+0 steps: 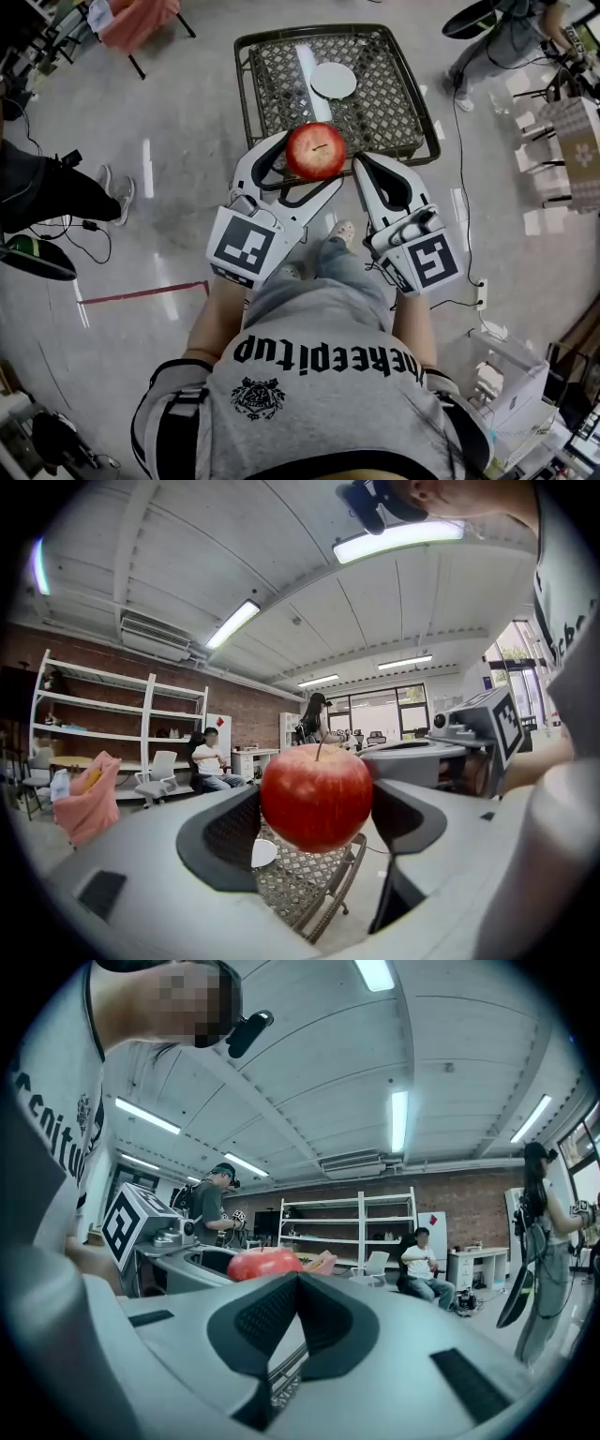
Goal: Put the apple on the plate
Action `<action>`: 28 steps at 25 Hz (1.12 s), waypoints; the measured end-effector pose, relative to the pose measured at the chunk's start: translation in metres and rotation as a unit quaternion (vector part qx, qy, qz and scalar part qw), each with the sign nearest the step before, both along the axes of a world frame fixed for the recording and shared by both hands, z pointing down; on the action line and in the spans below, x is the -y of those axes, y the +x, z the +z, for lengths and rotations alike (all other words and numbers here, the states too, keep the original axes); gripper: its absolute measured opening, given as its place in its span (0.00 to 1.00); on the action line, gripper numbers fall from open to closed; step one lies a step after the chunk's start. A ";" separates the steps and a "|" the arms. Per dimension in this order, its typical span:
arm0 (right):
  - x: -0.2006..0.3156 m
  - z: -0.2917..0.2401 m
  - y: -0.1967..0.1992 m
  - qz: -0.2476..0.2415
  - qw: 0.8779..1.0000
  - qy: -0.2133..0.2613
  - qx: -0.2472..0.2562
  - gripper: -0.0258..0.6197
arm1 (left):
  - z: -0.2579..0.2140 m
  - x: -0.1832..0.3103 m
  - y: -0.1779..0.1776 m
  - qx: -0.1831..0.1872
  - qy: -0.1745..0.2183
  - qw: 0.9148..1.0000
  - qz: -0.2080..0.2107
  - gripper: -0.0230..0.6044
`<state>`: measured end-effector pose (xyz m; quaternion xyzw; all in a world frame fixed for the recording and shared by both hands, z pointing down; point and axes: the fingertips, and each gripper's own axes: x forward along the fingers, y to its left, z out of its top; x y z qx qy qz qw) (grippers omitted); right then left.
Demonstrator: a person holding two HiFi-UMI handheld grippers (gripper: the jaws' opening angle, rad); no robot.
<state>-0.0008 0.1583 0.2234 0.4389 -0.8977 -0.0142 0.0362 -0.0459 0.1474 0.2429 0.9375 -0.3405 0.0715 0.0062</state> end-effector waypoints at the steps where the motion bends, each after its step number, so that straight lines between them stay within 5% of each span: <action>1: 0.005 0.000 0.004 -0.004 1.000 0.000 0.001 0.05 | 0.000 0.005 0.004 0.000 0.001 1.000 -0.003 0.69; 28: 0.104 0.002 0.083 -0.085 0.996 -0.016 0.026 0.05 | 0.002 0.095 0.086 0.013 -0.015 0.997 -0.074 0.69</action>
